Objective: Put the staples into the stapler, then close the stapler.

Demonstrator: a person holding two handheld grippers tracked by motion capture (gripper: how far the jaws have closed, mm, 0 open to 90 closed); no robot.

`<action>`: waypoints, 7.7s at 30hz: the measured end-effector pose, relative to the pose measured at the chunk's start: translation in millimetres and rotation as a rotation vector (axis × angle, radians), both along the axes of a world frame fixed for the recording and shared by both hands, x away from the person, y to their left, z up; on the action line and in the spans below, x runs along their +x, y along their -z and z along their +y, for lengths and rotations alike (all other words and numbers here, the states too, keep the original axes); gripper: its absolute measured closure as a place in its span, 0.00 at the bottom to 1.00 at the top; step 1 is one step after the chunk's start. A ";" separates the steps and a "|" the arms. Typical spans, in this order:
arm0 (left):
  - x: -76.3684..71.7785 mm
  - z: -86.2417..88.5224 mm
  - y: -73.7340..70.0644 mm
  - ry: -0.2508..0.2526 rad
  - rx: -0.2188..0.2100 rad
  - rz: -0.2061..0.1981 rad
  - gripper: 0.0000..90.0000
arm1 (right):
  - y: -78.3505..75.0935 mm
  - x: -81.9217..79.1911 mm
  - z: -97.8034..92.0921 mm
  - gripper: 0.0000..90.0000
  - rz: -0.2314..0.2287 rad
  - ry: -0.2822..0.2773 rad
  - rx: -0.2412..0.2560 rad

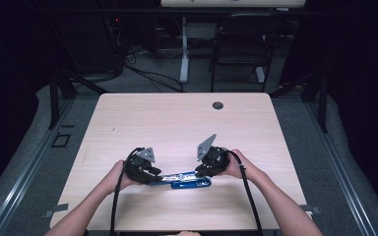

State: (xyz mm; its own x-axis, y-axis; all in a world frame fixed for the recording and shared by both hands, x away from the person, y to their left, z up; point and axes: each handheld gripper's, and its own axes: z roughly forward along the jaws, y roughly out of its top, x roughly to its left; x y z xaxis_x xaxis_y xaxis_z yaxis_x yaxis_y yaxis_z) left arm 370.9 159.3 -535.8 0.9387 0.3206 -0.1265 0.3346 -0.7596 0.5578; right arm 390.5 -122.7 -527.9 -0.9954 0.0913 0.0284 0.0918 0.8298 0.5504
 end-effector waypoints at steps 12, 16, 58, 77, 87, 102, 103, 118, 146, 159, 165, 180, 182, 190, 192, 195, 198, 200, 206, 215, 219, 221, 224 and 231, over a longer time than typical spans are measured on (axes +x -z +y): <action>0.0 0.0 0.0 -0.001 0.000 0.000 0.73 | -0.1 0.3 -2.3 0.85 0.002 -0.010 -0.013; -0.1 0.0 0.0 -0.001 0.000 0.000 0.73 | -0.5 1.2 -2.8 0.83 0.009 -0.015 -0.020; -1.2 0.7 -0.5 -0.003 0.009 -0.017 0.73 | -3.2 -0.6 11.8 0.58 -0.008 0.265 -0.015; -1.9 1.7 -0.5 0.004 0.006 -0.025 0.72 | -6.6 -3.7 13.0 0.49 -0.005 0.293 -0.018; -1.8 4.8 -0.5 0.002 0.003 -0.023 0.70 | -7.2 -4.9 12.2 0.59 -0.011 0.288 -0.010; -1.8 14.5 -1.5 -0.022 0.010 -0.011 0.67 | -4.4 -5.9 13.0 0.63 -0.006 0.285 -0.016; -2.1 15.3 -1.7 -0.023 0.012 -0.009 0.67 | -4.3 -6.6 13.5 0.63 -0.006 0.280 -0.015; -2.7 18.3 -2.0 -0.032 0.013 -0.006 0.67 | -5.1 -16.5 34.7 0.89 -0.017 0.241 0.052; -3.9 17.9 12.6 0.005 0.108 0.057 0.68 | 10.0 -23.4 61.5 0.99 0.006 0.209 0.072; -4.9 22.4 3.3 0.032 0.077 0.033 0.69 | 10.1 -24.3 61.2 0.98 0.025 0.230 0.083; -5.1 19.9 -3.4 0.046 0.094 0.024 0.70 | 9.5 -25.5 62.0 0.98 0.021 0.230 0.088; -4.4 10.8 -29.1 0.088 0.119 -0.009 0.71 | 8.9 -27.8 60.6 0.98 0.019 0.230 0.090; -3.3 8.4 -31.8 0.097 0.128 -0.009 0.71 | 8.8 -28.0 60.2 0.98 0.020 0.232 0.091; -1.0 -5.1 -46.0 0.140 0.207 -0.005 0.72 | 8.6 -28.1 59.1 0.98 0.022 0.234 0.103; -0.4 -9.3 -50.3 0.154 0.230 -0.012 0.72 | 8.1 -28.1 58.6 0.98 0.022 0.234 0.103; -0.3 -16.0 -56.4 0.167 0.252 -0.015 0.72 | 7.2 -28.2 57.2 0.98 0.029 0.238 0.103; 0.4 -22.3 -62.7 0.188 0.276 -0.026 0.72 | 7.3 -28.3 56.1 0.98 0.033 0.242 0.117; 1.1 -26.4 -66.3 0.199 0.289 -0.032 0.72 | 7.1 -28.1 55.1 0.98 0.030 0.244 0.122; 2.4 -39.0 -75.5 0.222 0.311 -0.034 0.72 | 6.3 -27.1 51.9 0.98 0.031 0.251 0.131; 3.4 -59.5 -85.5 0.260 0.316 -0.063 0.73 | 2.1 -27.9 48.1 0.98 0.031 0.249 0.142; 5.1 -66.9 -88.0 0.277 0.324 -0.067 0.73 | 0.6 -29.8 47.2 0.98 0.029 0.253 0.152; 5.3 -70.2 -89.0 0.283 0.327 -0.071 0.73 | 0.7 -29.9 45.6 0.98 0.028 0.255 0.156; 5.5 -76.4 -90.4 0.295 0.325 -0.073 0.73 | 3.0 -30.6 42.6 0.98 0.044 0.273 0.183; 6.7 -87.8 -91.2 0.306 0.315 -0.076 0.73 | 0.7 -31.1 29.9 0.97 0.045 0.267 0.221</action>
State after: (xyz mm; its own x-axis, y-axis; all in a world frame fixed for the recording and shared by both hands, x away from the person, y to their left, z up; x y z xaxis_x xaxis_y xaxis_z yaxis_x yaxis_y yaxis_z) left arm 377.7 71.4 -444.6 0.9992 0.0386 0.0056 0.0352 -0.9540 0.2976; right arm 359.5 -92.8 -528.6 -0.9346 0.3349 0.1198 0.3176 0.6342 0.7049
